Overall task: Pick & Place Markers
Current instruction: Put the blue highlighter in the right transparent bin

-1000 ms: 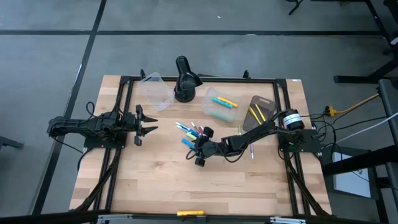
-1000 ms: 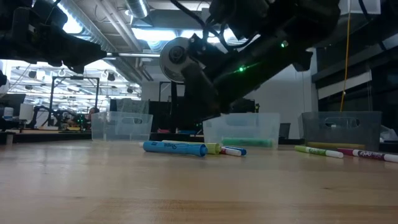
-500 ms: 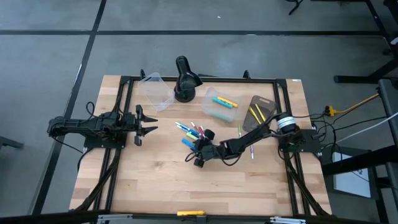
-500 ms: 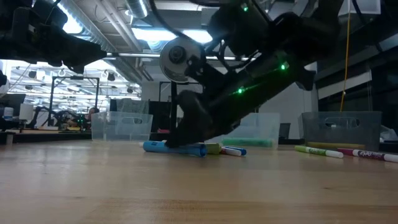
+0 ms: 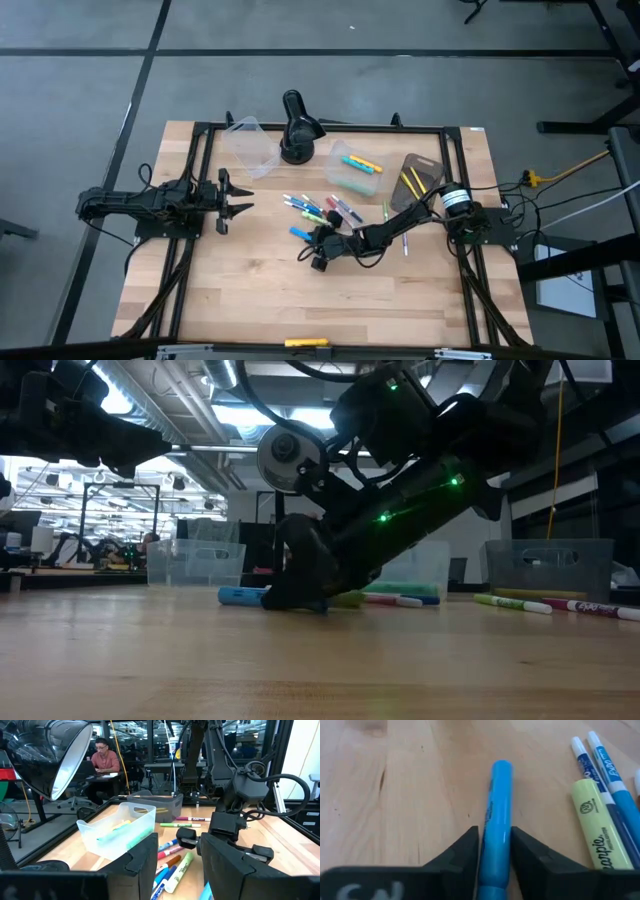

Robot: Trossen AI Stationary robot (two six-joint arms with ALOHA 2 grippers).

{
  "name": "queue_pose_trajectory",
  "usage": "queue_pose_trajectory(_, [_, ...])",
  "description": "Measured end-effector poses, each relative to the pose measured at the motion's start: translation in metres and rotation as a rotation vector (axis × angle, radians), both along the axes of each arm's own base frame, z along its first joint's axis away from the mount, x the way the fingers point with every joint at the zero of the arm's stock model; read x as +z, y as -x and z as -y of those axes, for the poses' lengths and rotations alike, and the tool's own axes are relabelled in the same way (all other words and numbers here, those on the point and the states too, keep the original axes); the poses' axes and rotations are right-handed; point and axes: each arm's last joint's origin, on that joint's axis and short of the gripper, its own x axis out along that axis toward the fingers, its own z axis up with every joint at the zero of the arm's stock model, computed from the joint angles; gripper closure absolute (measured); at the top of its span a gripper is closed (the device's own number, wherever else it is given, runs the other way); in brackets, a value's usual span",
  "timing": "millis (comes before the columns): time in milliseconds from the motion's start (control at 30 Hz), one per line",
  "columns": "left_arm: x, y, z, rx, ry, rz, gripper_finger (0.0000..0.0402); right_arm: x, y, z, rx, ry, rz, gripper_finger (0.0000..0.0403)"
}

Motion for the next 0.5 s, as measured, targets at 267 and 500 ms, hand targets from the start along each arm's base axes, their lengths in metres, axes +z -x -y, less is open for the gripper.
queue_pose_trajectory(267, [0.0, 0.0, 0.0, 0.0, 0.0, 0.0, 0.0258, -0.0008, 0.0, 0.0003, 0.018, 0.011, -0.013, 0.0335])
queue_pose_trajectory(500, [0.0, 0.0, 0.0, 0.0, 0.0, 0.0, 0.0258, -0.0013, -0.0003, 0.0014, 0.033, 0.014, -0.014, 0.0334])
